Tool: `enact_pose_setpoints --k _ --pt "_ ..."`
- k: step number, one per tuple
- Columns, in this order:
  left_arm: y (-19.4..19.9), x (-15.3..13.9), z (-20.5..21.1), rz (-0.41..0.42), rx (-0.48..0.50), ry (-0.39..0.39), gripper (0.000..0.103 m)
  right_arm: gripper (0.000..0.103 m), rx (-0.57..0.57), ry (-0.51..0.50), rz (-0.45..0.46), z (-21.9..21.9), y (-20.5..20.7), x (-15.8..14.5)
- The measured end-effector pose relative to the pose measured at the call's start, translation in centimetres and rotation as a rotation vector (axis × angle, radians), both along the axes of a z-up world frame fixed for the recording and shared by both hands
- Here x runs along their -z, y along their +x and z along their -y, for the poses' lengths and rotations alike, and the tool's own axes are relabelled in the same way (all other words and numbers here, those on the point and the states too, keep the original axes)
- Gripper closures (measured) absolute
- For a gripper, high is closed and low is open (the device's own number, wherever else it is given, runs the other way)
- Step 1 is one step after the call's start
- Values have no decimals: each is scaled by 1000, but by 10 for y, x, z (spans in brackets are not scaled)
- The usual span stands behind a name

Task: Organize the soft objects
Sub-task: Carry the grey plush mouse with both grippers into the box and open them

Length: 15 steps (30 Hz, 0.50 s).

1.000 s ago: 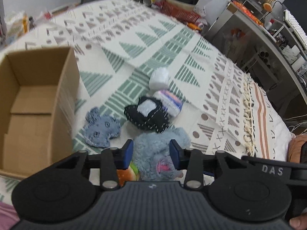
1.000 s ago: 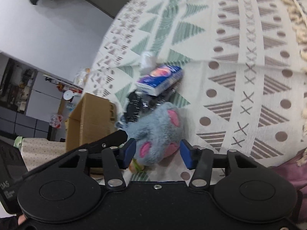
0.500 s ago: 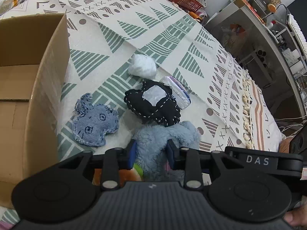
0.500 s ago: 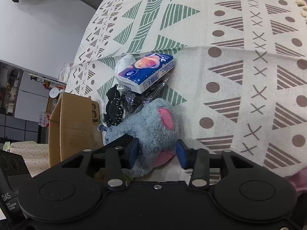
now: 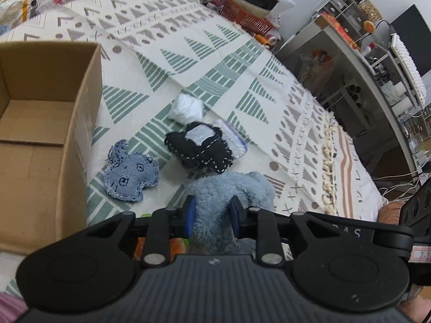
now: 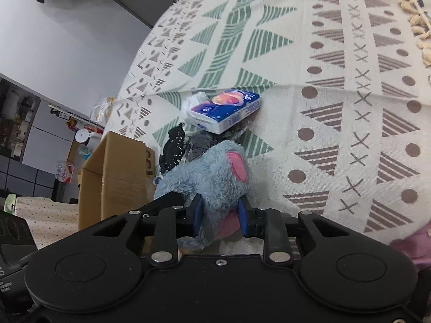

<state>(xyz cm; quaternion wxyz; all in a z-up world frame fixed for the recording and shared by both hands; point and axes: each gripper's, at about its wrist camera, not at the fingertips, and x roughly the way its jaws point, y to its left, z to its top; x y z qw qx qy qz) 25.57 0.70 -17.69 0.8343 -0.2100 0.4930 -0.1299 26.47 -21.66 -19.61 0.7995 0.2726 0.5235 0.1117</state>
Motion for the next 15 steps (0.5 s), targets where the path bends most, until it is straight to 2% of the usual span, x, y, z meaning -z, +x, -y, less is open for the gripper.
enact_pose_setpoints --k 4,15 --pt "-12 -19 1 26 -9 -6 78 77 11 15 20 3 -13 -12" --pt "-34 -65 -5 98 -54 -19 87 78 6 14 128 -2 -37 -50"
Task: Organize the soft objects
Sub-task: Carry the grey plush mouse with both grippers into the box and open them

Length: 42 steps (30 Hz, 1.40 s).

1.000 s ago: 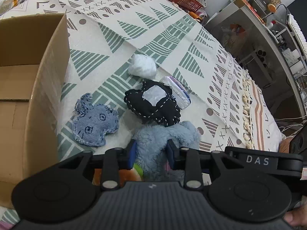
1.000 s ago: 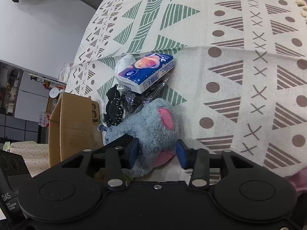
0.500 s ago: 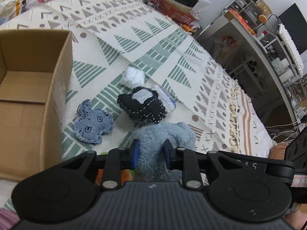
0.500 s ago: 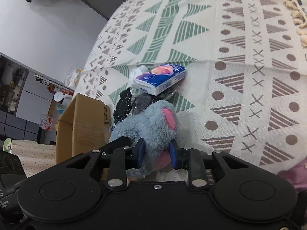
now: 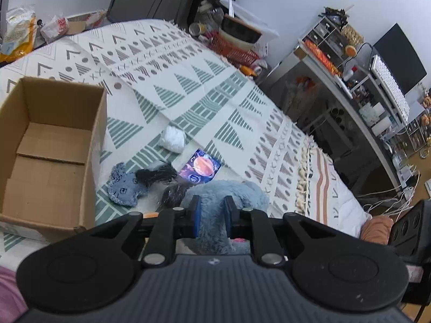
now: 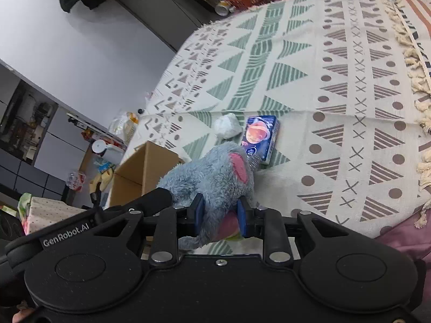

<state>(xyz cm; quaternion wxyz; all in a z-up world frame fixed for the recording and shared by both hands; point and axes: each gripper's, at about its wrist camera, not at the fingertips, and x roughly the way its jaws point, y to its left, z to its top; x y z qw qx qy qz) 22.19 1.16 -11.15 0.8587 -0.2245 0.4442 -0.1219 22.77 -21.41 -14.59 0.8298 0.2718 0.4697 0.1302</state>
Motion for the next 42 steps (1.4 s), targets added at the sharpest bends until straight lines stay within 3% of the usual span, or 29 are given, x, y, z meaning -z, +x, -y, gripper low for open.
enact_pose_setpoints --k 22,32,42 --pt "-39 -70 -17 135 -67 -19 87 78 15 -17 155 -21 -35 -73" --pt "-34 -73 -47 133 -132 -47 87 78 -9 -6 155 -49 -22 -83" --pt "-26 -45 -99 99 -231 -70 87 78 -88 -37 121 -105 4 -67"
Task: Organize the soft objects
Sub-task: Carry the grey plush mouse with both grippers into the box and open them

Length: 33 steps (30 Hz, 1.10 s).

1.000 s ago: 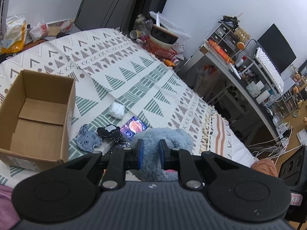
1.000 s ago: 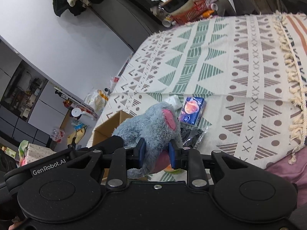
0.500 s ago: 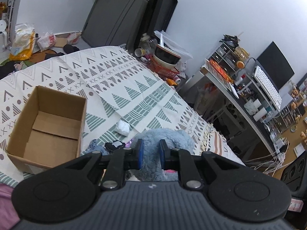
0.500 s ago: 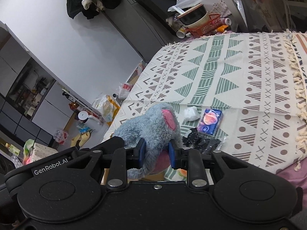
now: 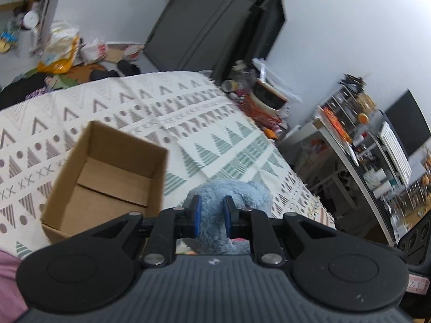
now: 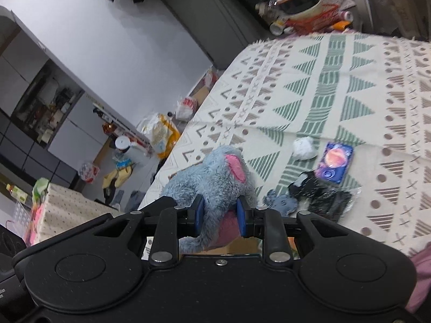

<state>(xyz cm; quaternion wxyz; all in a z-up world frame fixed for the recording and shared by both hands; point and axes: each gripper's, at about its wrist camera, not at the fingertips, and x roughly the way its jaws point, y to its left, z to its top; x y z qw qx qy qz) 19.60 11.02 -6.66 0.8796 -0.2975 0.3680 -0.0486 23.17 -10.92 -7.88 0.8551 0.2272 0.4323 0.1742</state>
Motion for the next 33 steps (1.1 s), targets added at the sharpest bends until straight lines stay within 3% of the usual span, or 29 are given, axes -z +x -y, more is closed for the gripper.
enact_pose_setpoints --k 17,31,33 --pt "24 60 -72 -126 -128 8 86 78 -117 6 -132 -75 39 53" --pt "39 89 -77 -241 -146 37 82 74 -176 -47 -198 -89 44 79" --pt "40 91 -75 -249 -150 32 75 73 -186 -44 -200 -85 42 75"
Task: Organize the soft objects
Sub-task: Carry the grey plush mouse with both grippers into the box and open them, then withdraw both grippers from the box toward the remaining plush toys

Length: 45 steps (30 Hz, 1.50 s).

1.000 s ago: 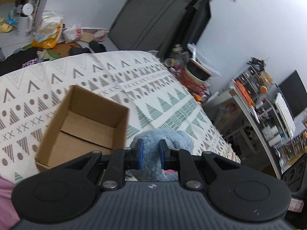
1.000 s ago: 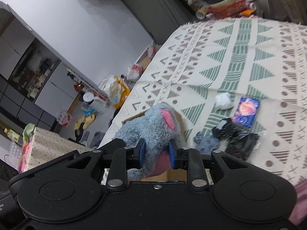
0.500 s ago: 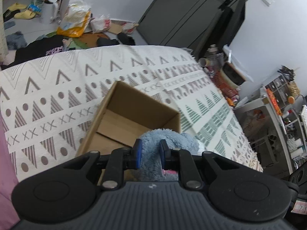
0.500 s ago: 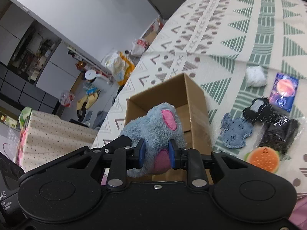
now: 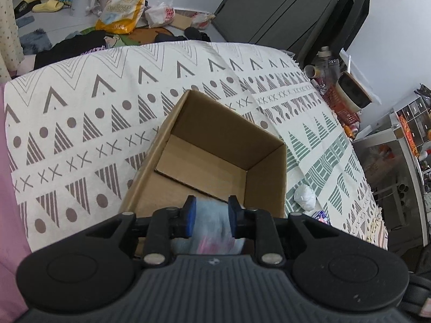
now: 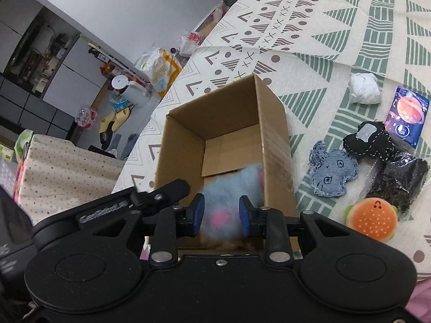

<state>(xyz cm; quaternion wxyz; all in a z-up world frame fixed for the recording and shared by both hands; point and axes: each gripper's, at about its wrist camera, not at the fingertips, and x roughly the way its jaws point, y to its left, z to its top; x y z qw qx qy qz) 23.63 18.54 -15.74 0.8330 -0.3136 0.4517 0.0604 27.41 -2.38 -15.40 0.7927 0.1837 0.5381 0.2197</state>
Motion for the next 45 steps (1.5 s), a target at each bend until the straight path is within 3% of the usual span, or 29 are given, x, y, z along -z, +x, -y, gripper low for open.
enact_pose_setpoints --k 4,9,21,28,36,45 --pt "0 -5 5 8 -8 11 53 57 8 14 21 14 -4 -12" --pt "-3 -21 22 50 14 76 34 51 28 17 52 38 -11 -27" --pt "-16 -56 62 135 67 157 26 37 112 -33 103 109 -28 -46" --pt "-25 -72 91 171 97 216 20 15 160 -57 137 142 -37 -55" --pt "-34 -76 123 184 92 229 13 0 198 -34 164 172 -42 -56" --pt "-35 -63 160 155 143 288 12 0 252 -10 117 201 -43 -29"
